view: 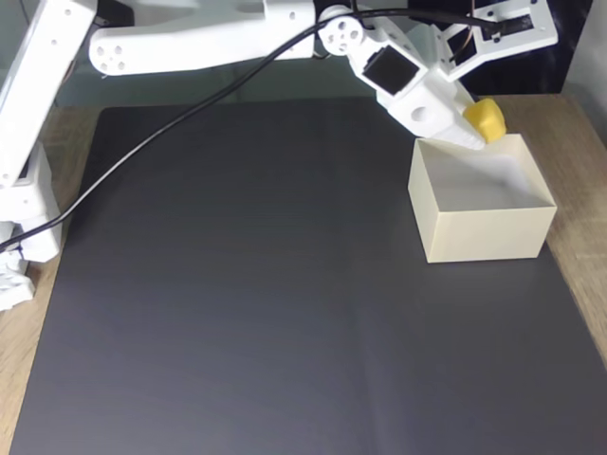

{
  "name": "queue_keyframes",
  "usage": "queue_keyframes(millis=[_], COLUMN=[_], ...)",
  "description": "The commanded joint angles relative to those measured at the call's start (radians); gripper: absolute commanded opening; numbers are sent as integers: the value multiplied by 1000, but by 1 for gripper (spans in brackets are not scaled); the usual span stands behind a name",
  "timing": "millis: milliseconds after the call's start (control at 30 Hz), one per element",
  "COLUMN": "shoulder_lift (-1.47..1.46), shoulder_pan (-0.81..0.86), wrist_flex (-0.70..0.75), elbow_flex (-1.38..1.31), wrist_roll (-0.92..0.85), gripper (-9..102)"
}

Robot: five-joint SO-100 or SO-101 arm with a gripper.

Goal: Grasp a cube block and put it in the white box.

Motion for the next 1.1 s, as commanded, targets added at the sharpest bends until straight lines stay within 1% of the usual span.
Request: queue_keyframes(millis=[0,67,200,367,433,633,700,767,900,1067], shoulder_lift=[9,6,5,6,8,32,54,84,147,242], shoulder_pan=[12,17,26,40,43,35,28,15,-11,-43], wrist_flex=[-18,-18,-17,-9,-8,35,64,114,212,298], elbow_flex=[-67,-74,-74,-74,-74,-71,-63,-60,-60,-40], wrist_roll=[3,0,-5,-9,-9,-8,-17,-26,-41,-57], gripper=[2,5,18,23,24,19,16,10,1,0])
